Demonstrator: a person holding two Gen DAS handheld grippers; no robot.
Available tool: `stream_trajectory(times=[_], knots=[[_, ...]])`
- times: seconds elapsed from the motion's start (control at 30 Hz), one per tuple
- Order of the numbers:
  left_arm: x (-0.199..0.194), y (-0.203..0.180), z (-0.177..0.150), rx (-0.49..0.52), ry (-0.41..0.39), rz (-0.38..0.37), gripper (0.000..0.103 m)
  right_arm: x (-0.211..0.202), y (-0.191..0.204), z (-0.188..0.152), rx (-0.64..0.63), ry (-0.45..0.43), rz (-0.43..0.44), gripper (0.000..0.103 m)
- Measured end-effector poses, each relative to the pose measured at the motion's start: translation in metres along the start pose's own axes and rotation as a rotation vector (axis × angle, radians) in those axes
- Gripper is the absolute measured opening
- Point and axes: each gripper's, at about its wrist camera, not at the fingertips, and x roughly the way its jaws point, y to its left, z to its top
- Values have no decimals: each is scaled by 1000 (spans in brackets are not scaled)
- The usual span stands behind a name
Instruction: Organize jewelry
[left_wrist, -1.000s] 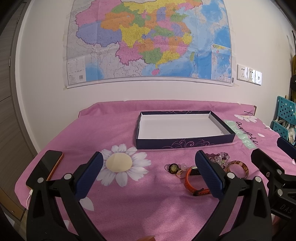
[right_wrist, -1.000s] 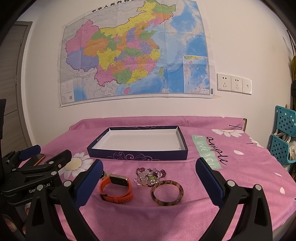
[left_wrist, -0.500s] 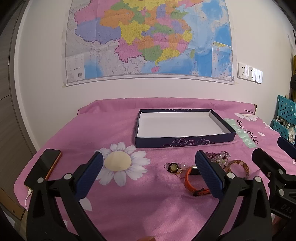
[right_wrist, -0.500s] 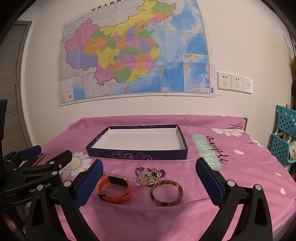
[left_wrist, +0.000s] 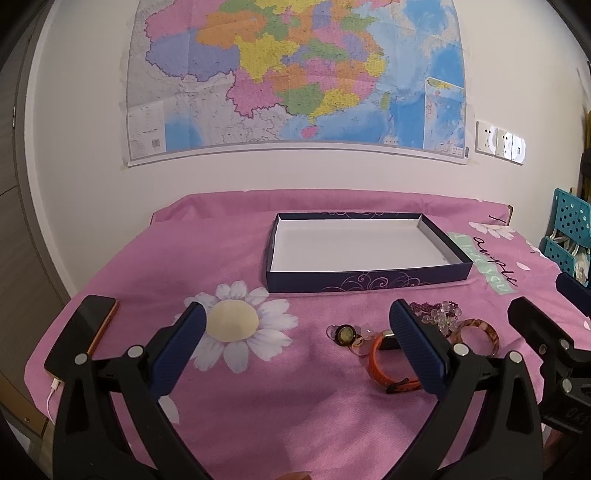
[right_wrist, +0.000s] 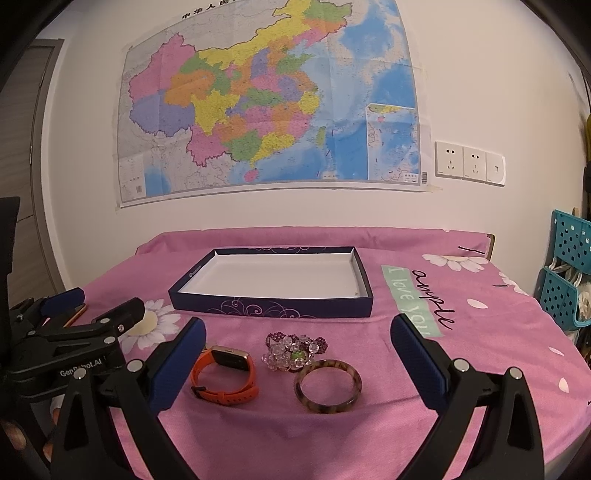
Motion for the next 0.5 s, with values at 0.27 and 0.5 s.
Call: stream_trajectory(times=[0.27, 0.5], knots=[[10, -1, 4, 4, 30, -25, 98, 7, -5, 1, -16, 30, 9, 97], [29, -3, 2, 29, 104, -69, 98, 20, -19, 0, -30, 101, 22, 97]])
